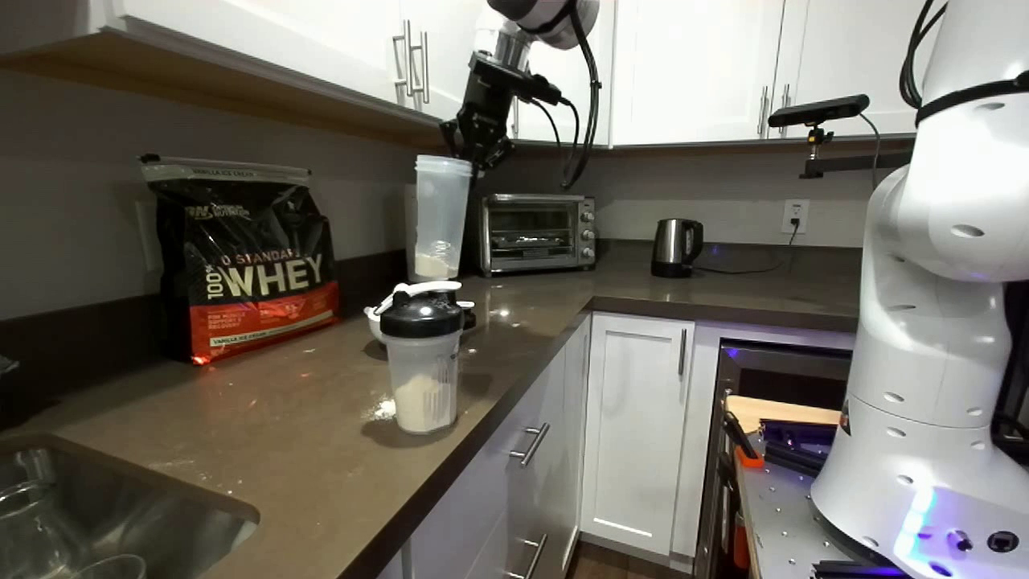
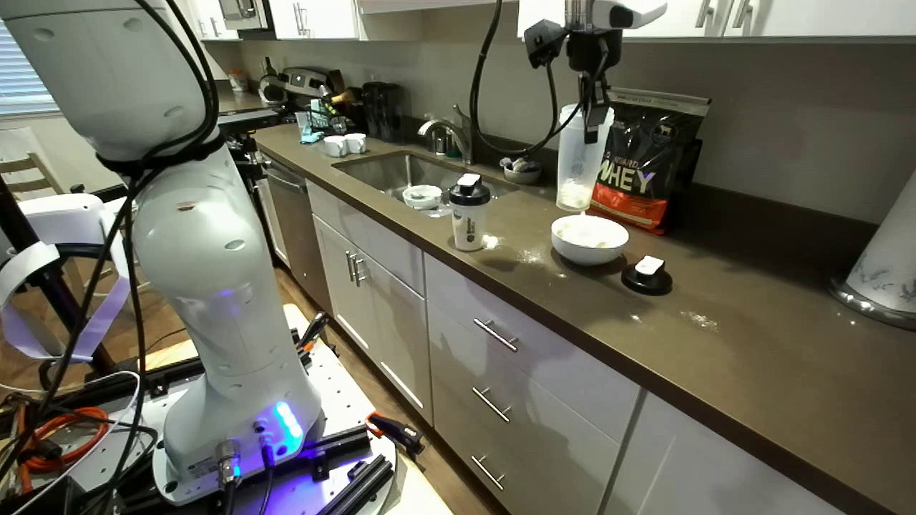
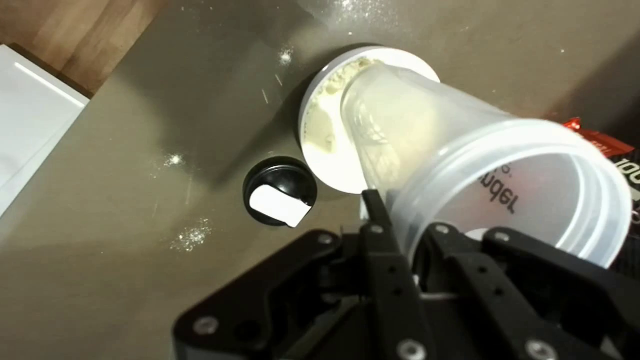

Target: Pick the bottle on the right of the counter and move it to the left

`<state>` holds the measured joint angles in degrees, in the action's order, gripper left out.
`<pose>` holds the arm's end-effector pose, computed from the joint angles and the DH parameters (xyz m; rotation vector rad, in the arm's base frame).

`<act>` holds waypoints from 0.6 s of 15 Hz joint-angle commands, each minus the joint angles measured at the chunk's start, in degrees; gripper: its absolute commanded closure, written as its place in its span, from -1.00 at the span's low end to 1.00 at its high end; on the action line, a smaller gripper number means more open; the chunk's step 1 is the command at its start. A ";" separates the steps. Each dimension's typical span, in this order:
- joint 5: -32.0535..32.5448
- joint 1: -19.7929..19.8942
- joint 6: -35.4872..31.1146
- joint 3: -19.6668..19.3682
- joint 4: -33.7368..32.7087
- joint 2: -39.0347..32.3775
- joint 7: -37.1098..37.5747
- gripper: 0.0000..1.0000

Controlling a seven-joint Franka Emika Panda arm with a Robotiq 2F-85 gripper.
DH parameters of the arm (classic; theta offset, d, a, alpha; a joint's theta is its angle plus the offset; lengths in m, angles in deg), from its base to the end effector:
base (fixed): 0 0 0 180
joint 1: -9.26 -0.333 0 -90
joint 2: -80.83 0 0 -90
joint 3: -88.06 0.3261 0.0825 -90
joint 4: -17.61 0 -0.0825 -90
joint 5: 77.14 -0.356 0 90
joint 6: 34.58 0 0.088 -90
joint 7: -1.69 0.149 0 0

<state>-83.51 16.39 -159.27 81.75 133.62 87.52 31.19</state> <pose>0.5187 -0.1176 0.5064 -2.7351 1.1587 -0.3719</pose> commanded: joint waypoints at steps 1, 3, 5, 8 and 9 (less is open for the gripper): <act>-2.51 -0.77 -0.02 0.80 0.32 0.79 -2.16 0.96; -3.24 -1.32 0.17 1.27 0.24 0.72 -2.38 0.96; -4.09 -1.91 0.35 1.71 0.24 0.68 -2.65 0.96; -5.08 -2.77 0.53 2.39 0.27 0.50 -3.56 0.96; -5.25 -3.01 0.55 2.71 0.41 0.54 -3.78 0.96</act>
<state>-86.50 13.92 -159.14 83.93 133.62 87.48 29.93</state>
